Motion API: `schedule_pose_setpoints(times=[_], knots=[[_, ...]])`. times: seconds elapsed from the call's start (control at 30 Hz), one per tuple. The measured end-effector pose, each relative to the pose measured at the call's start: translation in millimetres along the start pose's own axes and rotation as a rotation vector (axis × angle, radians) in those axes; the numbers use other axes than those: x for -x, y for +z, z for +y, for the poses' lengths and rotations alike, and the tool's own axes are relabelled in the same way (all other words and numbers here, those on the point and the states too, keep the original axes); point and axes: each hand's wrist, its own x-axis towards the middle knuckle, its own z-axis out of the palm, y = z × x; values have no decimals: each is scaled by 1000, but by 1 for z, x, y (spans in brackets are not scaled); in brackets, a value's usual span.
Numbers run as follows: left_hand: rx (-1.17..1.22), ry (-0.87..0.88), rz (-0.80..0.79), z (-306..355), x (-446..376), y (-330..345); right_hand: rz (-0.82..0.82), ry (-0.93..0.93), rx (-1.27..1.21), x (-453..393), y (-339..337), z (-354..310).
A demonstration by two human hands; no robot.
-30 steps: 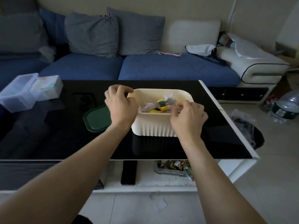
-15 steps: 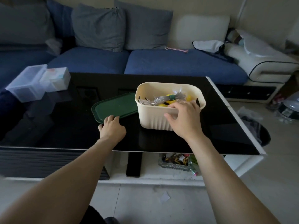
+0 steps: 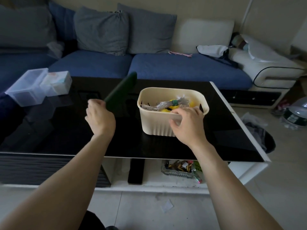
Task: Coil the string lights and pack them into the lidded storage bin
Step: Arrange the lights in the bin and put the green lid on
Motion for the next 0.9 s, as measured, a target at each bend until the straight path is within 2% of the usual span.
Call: schedule_pose_setpoints(times=[0.1,0.27,0.37,0.47,0.6,0.7,0.77,0.83,0.9], knots=[[296,-234,111,21,-2,-19,5,13,-14,-2,-1,-2],[629,-359,259,33,-8,-27,27,71,-83,-3,-1,-9],[807,-539,278,37,-13,-25,74,106,-326,0,-5,-22],[852,-542,171,48,-5,-15,-21,204,-636,3,-16,-42],[1007,-401,-137,73,24,-6,-123,294,-1050,1,-24,-63],[1005,-393,-414,85,53,-2,-5,343,-1220,-3,-19,-71],[932,-378,-572,88,66,1,138,408,-1197,-7,-14,-65],[806,-318,-599,88,71,3,209,483,-1184,-9,-14,-50],[735,-291,-506,86,70,6,226,605,-1178,-12,-23,-33]])
